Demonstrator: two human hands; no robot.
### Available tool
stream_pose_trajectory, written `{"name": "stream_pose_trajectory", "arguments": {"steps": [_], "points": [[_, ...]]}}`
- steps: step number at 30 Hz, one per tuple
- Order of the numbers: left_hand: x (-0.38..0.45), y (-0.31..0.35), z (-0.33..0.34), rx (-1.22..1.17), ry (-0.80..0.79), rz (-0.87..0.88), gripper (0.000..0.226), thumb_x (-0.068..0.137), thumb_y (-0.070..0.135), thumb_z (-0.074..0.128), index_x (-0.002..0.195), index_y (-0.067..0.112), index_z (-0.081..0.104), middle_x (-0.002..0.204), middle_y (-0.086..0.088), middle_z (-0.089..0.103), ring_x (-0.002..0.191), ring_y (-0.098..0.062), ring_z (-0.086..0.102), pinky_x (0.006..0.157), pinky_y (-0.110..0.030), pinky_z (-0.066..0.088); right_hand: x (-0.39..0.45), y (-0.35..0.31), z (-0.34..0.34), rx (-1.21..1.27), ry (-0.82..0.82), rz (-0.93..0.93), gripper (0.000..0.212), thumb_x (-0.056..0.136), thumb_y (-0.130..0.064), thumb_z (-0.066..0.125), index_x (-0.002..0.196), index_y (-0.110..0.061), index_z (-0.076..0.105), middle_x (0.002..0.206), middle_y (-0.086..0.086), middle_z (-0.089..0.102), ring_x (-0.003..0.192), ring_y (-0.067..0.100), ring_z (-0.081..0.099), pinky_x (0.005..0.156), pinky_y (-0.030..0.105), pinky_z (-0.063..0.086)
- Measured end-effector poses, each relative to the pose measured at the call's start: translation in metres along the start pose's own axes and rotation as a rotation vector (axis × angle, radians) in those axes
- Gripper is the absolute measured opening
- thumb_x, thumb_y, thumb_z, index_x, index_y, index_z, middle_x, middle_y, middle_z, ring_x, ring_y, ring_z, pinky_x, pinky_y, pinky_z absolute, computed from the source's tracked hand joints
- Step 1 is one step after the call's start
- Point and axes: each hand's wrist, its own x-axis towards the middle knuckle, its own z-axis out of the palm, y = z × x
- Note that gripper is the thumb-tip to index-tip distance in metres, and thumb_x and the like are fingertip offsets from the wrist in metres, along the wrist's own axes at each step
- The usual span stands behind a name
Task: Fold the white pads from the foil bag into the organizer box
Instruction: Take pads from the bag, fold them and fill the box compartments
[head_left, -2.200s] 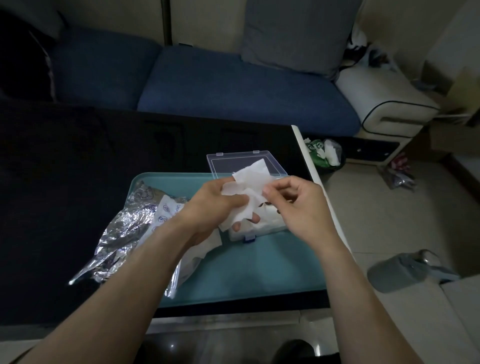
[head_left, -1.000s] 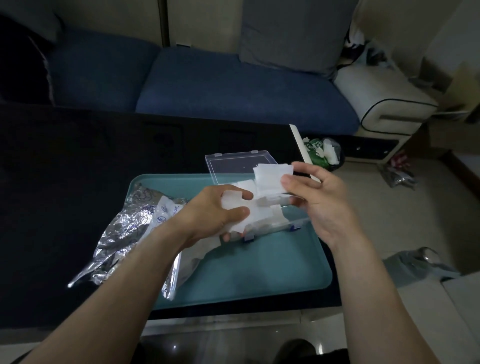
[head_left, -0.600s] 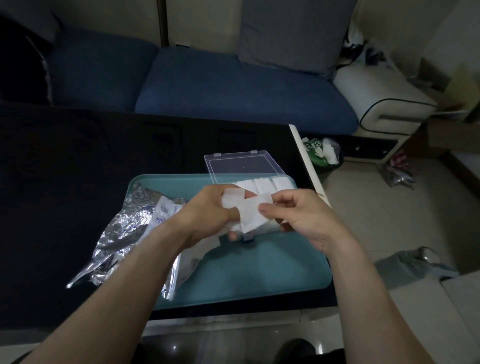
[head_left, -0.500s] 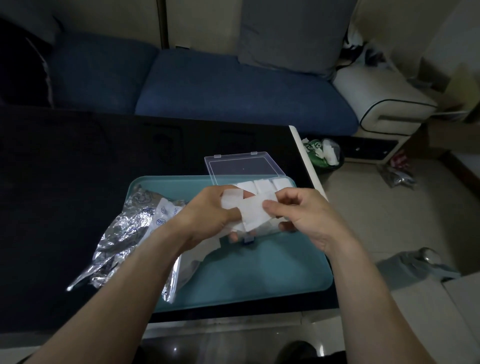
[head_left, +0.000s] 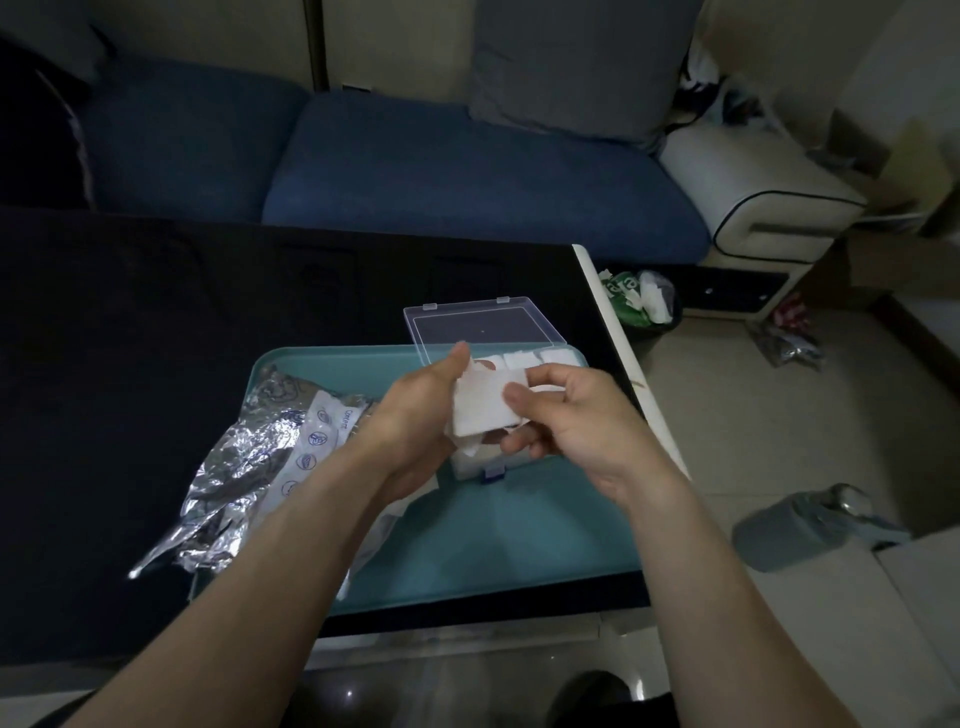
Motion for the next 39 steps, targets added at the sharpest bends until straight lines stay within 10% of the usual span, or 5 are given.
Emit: {"name": "stream_pose_trajectory", "arguments": {"steps": [15,21,27,33,39], "points": [[0.002,-0.001,0.003,-0.197,0.097,0.025,0.035,0.104,0.026,0.043,0.114,-0.001,0.063,0.104,-0.017,0.073,0.094,-0.027,0.072,0.074,-0.036,0.060,0.006,0.010,0.029,-0.377,0.255,-0.190,0.028,0.082,-0.036,0.081,0.098,-0.018,0.065,0.095,-0.007,0.067,0.081,0.001,0.061,0.057,0.006,0.041],[0.006,0.003,-0.004,0.028,0.159,0.221,0.028,0.102,0.010,0.042,0.086,0.010,0.065,0.066,0.002,0.071,0.067,-0.015,0.067,0.064,-0.031,0.056,0.003,0.005,0.008,-0.274,0.265,-0.225,0.024,0.076,-0.026,0.087,0.087,-0.018,0.068,0.083,-0.002,0.073,0.077,0.016,0.071,0.066,0.028,0.056],[0.010,-0.003,-0.018,0.428,0.300,0.301,0.019,0.098,0.029,0.058,0.098,0.013,0.069,0.075,-0.001,0.069,0.060,-0.012,0.064,0.052,-0.028,0.052,-0.001,-0.002,-0.023,-0.169,0.042,-0.224,0.030,0.070,-0.020,0.088,0.093,-0.012,0.070,0.090,0.004,0.077,0.079,0.022,0.075,0.066,0.033,0.059],[0.009,-0.004,-0.021,0.743,0.043,0.272,0.015,0.086,0.030,0.074,0.093,0.017,0.074,0.083,-0.004,0.074,0.070,-0.015,0.066,0.059,-0.028,0.053,0.001,0.005,-0.019,-0.314,-0.087,-0.249,0.051,0.064,-0.025,0.093,0.108,-0.026,0.069,0.089,0.001,0.078,0.084,0.025,0.074,0.081,0.040,0.061],[0.002,0.001,-0.021,0.788,-0.204,0.153,0.055,0.102,0.048,0.038,0.083,0.009,0.072,0.076,-0.012,0.072,0.066,-0.017,0.063,0.063,-0.021,0.046,0.003,0.007,-0.015,-0.527,-0.069,-0.262,0.031,0.075,-0.022,0.088,0.103,-0.024,0.074,0.089,-0.007,0.074,0.079,0.005,0.068,0.076,0.032,0.058]]}}
